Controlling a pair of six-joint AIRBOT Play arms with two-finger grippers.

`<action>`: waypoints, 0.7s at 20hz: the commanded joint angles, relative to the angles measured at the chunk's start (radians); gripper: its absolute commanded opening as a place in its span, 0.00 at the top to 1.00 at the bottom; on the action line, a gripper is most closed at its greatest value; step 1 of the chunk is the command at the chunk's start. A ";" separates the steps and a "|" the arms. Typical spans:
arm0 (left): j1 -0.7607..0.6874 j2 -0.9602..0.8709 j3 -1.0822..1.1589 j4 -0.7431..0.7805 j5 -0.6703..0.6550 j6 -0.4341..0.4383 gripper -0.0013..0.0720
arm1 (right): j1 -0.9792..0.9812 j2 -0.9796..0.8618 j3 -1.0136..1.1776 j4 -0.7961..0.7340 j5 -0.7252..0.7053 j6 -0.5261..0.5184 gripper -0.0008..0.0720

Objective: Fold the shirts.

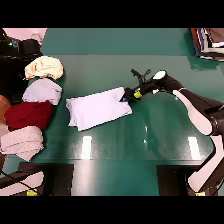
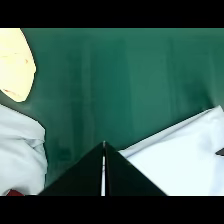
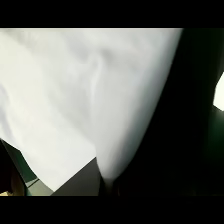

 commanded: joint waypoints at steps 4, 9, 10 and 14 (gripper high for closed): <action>-0.109 0.001 0.000 0.054 0.002 -0.018 0.96 | -0.136 0.170 -0.062 0.015 -0.100 -0.017 0.97; -0.229 0.001 0.000 0.054 0.057 -0.017 0.96 | -0.562 0.495 -0.299 -0.127 -0.148 0.020 0.97; -0.241 0.001 0.000 0.054 0.070 -0.018 0.96 | -0.664 0.556 -0.339 -0.168 -0.155 0.037 0.97; -0.265 0.001 0.000 0.043 0.098 -0.037 0.96 | -1.088 0.752 -0.497 -0.275 -0.201 0.108 0.97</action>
